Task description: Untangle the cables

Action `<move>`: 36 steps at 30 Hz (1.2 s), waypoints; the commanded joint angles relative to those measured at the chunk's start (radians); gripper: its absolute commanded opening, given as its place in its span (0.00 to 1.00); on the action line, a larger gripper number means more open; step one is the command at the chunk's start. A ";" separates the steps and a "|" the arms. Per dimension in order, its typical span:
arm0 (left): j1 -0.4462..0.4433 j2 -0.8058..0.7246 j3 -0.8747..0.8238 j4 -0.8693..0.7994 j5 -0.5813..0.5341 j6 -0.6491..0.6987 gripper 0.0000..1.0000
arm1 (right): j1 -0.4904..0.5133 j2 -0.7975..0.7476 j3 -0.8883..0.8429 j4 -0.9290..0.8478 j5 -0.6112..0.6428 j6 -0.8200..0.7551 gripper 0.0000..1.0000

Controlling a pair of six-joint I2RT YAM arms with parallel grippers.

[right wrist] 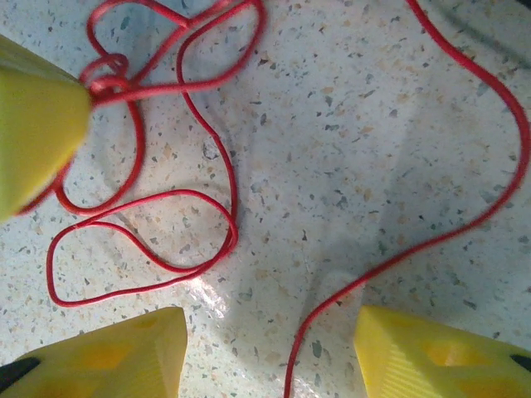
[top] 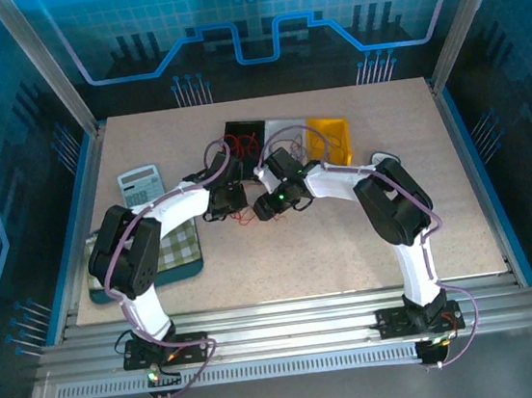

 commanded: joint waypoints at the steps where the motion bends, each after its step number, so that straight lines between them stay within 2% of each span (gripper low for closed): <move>1: -0.002 -0.117 0.019 -0.051 -0.158 -0.011 0.00 | -0.023 -0.024 -0.034 -0.029 0.006 0.021 0.57; 4: -0.001 -0.184 0.023 -0.043 -0.184 0.021 0.00 | -0.031 -0.024 -0.046 -0.027 0.001 0.024 0.57; 9: 0.013 -0.226 0.060 -0.048 -0.131 0.033 0.00 | -0.043 -0.019 -0.051 -0.027 -0.002 0.031 0.57; 13: 0.038 -0.225 0.075 0.070 -0.024 0.019 0.00 | -0.052 -0.025 -0.064 -0.016 -0.004 0.041 0.57; 16: 0.055 -0.139 0.177 0.120 0.022 0.026 0.00 | -0.059 -0.033 -0.072 -0.013 -0.002 0.047 0.57; 22: 0.058 0.168 0.542 0.031 0.045 0.090 0.00 | -0.066 -0.066 -0.100 -0.007 0.009 0.047 0.56; 23: 0.058 0.216 0.599 0.002 0.016 0.083 0.05 | -0.066 -0.073 -0.105 -0.007 0.011 0.044 0.56; 24: 0.061 0.259 0.649 -0.023 -0.002 0.077 0.20 | -0.067 -0.083 -0.111 -0.007 0.015 0.042 0.56; 25: 0.061 0.287 0.681 -0.044 -0.018 0.071 0.29 | -0.068 -0.090 -0.117 -0.007 0.020 0.042 0.56; 27: 0.062 0.319 0.730 -0.078 -0.053 0.051 0.41 | -0.074 -0.112 -0.134 -0.005 0.025 0.042 0.56; 28: 0.062 0.317 0.730 -0.077 -0.067 0.042 0.45 | -0.077 -0.120 -0.142 -0.002 0.028 0.044 0.56; 30: 0.061 0.286 0.696 -0.042 -0.085 0.028 0.60 | -0.079 -0.139 -0.163 0.009 0.032 0.048 0.56; 33: 0.058 0.211 0.625 0.015 -0.094 0.021 0.69 | -0.085 -0.151 -0.181 0.023 0.037 0.054 0.56; 36: 0.042 0.137 0.544 0.039 -0.098 0.029 0.72 | -0.092 -0.148 -0.188 0.037 0.038 0.067 0.56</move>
